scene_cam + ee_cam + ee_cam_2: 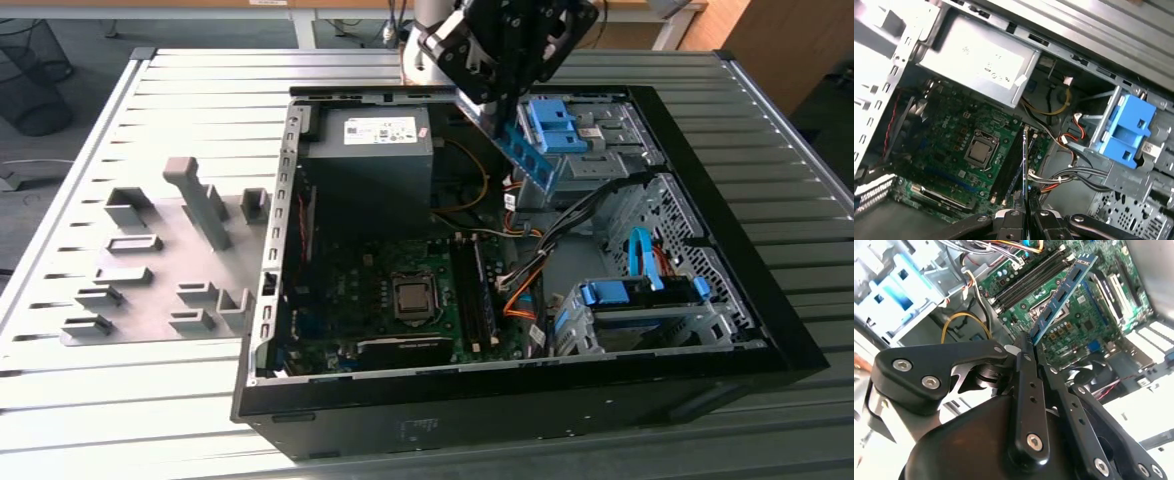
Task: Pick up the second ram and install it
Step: 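Insert the second ram into the second slot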
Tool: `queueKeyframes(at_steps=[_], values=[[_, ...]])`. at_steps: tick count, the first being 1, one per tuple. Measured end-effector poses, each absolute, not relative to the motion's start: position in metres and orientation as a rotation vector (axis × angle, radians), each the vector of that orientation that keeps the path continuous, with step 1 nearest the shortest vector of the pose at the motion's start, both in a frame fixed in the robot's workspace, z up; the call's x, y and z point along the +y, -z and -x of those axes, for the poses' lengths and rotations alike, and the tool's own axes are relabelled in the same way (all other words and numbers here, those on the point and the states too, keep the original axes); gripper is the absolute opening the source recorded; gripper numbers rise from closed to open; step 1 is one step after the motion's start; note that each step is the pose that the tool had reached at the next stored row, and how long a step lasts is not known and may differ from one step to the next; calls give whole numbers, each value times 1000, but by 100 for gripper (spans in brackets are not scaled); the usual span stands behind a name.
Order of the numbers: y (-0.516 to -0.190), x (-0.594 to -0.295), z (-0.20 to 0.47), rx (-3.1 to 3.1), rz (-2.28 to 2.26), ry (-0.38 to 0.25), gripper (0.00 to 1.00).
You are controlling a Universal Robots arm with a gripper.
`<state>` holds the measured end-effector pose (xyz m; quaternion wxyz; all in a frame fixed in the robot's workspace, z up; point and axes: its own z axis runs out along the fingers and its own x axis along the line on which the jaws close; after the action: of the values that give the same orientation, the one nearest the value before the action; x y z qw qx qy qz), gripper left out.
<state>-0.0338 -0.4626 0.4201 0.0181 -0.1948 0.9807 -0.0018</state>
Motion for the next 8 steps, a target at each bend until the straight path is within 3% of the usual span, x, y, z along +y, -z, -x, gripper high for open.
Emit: queueKeyframes(at_steps=[8], values=[[-419, -463, 34, 3081, 393, 11, 14]])
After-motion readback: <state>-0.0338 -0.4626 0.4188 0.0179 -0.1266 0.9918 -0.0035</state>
